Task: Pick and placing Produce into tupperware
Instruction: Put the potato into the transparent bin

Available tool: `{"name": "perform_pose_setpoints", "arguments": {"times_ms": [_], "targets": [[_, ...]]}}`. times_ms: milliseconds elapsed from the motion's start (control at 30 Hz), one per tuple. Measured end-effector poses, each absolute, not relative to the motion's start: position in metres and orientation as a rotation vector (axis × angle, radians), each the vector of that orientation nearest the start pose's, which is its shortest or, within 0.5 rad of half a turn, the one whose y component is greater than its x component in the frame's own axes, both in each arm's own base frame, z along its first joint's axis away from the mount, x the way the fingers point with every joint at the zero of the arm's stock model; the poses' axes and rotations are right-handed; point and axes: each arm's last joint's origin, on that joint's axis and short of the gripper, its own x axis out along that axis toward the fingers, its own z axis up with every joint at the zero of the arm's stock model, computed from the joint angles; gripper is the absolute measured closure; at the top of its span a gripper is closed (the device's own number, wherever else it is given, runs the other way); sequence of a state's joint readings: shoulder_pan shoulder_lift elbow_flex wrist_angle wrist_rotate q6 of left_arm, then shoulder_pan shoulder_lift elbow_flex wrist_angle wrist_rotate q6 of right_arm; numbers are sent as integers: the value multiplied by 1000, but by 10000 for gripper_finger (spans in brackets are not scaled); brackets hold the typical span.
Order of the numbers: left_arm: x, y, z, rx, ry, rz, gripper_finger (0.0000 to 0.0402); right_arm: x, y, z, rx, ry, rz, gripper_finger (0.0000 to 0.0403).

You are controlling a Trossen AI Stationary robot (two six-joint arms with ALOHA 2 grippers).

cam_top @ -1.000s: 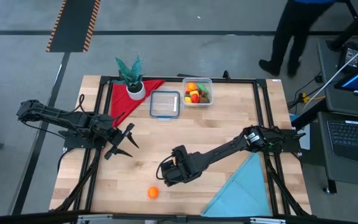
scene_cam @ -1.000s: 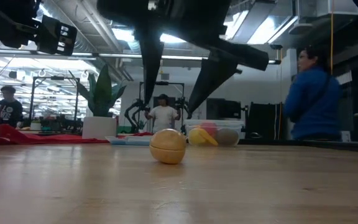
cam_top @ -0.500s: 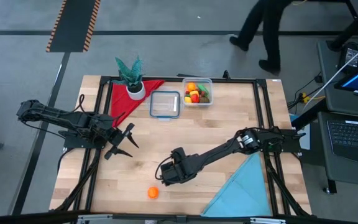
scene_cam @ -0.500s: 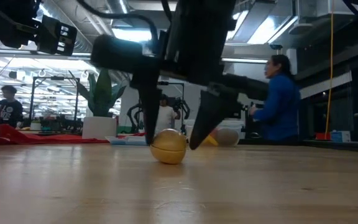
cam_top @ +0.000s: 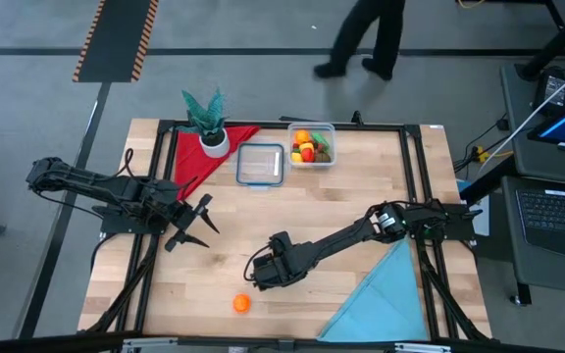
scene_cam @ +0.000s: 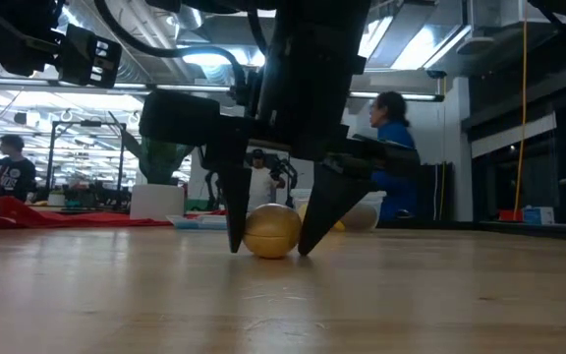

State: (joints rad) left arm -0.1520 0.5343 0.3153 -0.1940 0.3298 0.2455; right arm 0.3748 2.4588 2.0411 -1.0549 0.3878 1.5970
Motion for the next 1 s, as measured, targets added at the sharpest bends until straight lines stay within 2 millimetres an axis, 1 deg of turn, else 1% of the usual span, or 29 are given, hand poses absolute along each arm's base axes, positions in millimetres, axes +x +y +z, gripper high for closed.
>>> {"name": "perform_pose_setpoints", "arguments": {"times_ms": [133, 233, 433, 600, 733, 867, 1000], "targets": [[129, -29, 205, 200, 355, -523, 191, 453, 166, 131, 802, 959, -1003, 141], [129, -29, 205, 200, 355, -523, 191, 453, 166, 131, 837, 939, -1033, 146], [129, -29, 205, 200, 355, -523, 191, 452, 165, 131, 829, 946, -1039, 183], [129, -29, 205, 200, 355, -523, 191, 452, 165, 130, 821, 951, -1043, 181], [129, -29, 205, 199, 356, -523, 191, 451, 164, 130, 802, 963, -1046, 164], [129, -29, 205, 198, 356, -523, 191, 450, 164, 129, 758, 981, -1028, 186], [129, -29, 205, 198, 356, -523, 191, 450, 163, 129, 743, 988, -1027, 187]]}}
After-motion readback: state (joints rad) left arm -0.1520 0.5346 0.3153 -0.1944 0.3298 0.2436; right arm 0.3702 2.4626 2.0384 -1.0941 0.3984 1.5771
